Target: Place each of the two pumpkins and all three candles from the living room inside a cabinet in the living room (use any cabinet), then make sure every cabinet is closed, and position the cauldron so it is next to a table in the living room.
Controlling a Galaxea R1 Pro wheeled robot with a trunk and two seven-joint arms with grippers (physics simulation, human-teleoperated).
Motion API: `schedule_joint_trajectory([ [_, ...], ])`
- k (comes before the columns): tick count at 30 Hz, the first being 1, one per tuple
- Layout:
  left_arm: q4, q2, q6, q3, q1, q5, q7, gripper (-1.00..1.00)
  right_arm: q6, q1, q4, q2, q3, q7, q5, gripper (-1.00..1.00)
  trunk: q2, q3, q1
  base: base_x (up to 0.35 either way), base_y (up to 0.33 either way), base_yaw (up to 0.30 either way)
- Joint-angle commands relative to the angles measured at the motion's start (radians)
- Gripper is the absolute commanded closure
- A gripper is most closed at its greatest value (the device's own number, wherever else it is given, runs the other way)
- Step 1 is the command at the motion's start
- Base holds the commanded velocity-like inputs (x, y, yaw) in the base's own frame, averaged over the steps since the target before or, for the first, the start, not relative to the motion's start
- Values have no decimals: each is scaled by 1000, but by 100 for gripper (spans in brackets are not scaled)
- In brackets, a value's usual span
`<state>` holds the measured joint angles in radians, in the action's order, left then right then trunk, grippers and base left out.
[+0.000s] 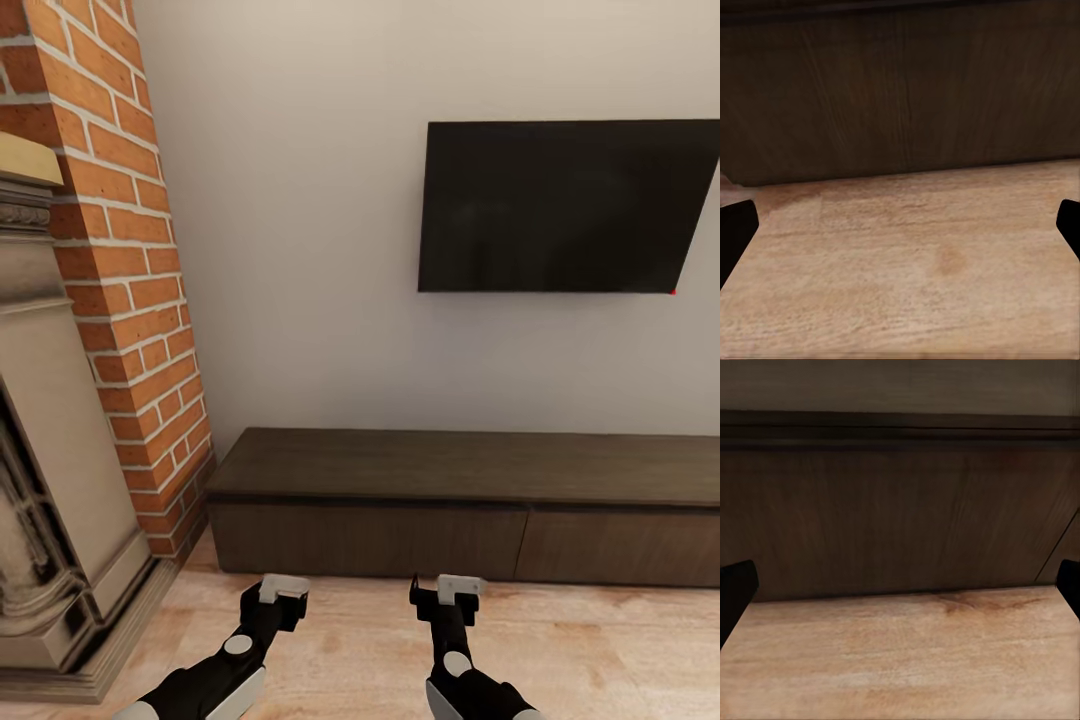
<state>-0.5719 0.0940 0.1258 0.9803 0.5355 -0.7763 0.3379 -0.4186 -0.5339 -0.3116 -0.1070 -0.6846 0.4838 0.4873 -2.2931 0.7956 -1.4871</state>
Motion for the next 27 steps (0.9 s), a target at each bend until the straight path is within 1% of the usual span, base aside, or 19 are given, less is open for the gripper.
schedule_joint_trajectory([
  [1, 0, 1, 4, 8, 1, -10, 7, -100, -5, -1, 0, 0, -8, 5, 10, -100, 7, -2, 4, 0, 0, 0],
  [2, 1, 2, 3, 8, 1, -10, 7, -100, -5, -1, 0, 0, -8, 5, 10, -100, 14, -5, 8, 0, 0, 0],
  [8, 2, 1, -1, 6, 1, -12, 5, -100, -5, 0, -1, -3, -8, 7, 12, -100, 14, -5, 8, 0, 0, 0],
  [10, 1, 1, -3, 6, 1, -20, 6, -100, -5, 0, -1, -3, -8, 7, 12, -100, 14, -5, 8, 0, 0, 0],
  [13, 2, 1, -43, 5, 1, -87, 8, -100, -5, 0, -1, -3, -8, 9, 12, -100, 35, -15, 19, 0, 0, 0],
  [14, 1, 4, -75, 5, 1, -139, 7, -100, -4, 0, -1, -3, -7, 9, 12, -100, 42, -18, 23, 0, 0, 0],
  [17, 1, 5, -108, 5, 1, -213, 4, -100, -4, 0, -1, -2, -7, 10, 12, -100, 63, -27, 35, 0, 0, 0],
  [18, 2, 5, -122, 5, 1, -246, 2, -100, -4, 1, -1, -1, -8, 11, 11, -100, 70, -30, 39, 0, 0, 0],
  [21, 3, 6, -137, 6, 1, -280, 2, -100, -3, 2, -1, -1, -8, 11, 10, -100, 91, -40, 50, 0, 0, -1],
  [24, 2, 5, -141, 6, 1, -291, 2, -100, -3, 3, -1, -1, -8, 10, 11, -100, 112, -49, 62, -32, 0, -39],
  [27, 2, 5, -144, 6, 1, -297, 2, -100, -3, 4, 0, 0, -7, 8, 11, -100, 133, -58, 73, -193, 0, -160],
])
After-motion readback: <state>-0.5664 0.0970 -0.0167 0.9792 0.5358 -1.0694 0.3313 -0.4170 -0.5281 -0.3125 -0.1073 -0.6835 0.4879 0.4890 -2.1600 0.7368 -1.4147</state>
